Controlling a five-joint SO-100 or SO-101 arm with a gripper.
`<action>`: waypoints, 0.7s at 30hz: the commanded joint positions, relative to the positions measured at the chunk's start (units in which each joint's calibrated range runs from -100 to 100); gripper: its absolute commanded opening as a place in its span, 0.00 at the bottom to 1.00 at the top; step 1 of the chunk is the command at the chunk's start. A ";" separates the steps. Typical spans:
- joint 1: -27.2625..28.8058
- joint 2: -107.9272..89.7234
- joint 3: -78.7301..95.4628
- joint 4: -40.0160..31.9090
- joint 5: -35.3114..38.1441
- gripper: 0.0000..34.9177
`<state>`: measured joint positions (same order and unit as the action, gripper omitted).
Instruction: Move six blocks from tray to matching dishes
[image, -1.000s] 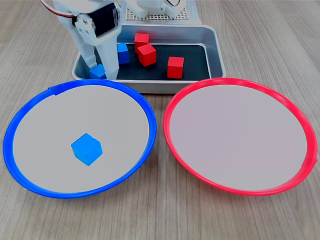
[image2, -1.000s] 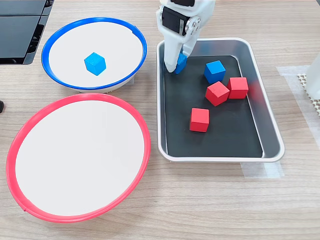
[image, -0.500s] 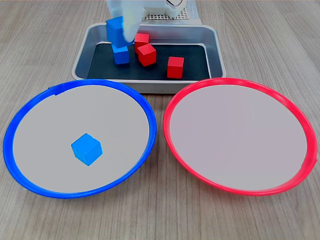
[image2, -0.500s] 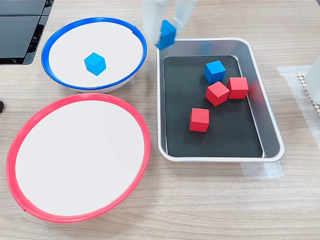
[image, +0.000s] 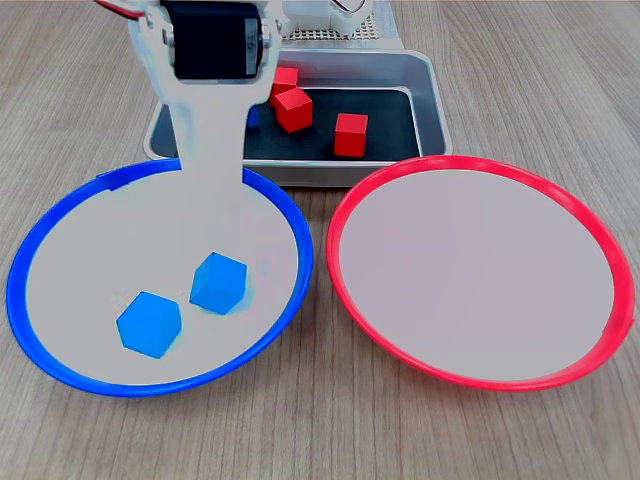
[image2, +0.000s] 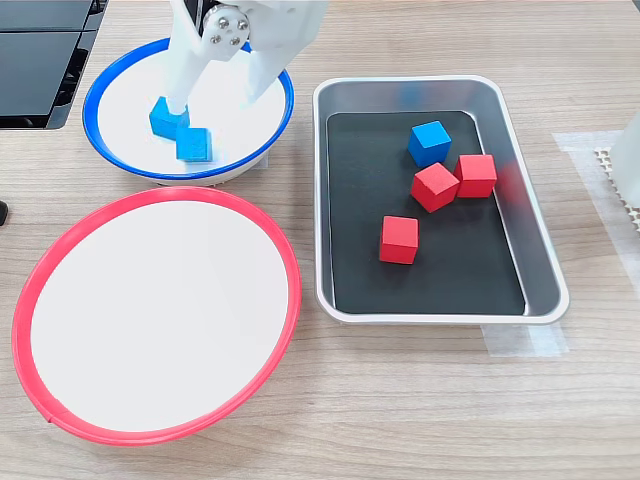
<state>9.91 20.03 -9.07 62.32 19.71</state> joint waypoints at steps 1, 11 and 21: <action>-0.08 -7.37 2.84 0.21 -0.15 0.01; -11.09 -37.48 37.89 13.25 -11.77 0.01; -17.39 -35.17 47.08 6.65 -23.64 0.58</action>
<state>-7.17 -16.88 37.75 71.21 -1.93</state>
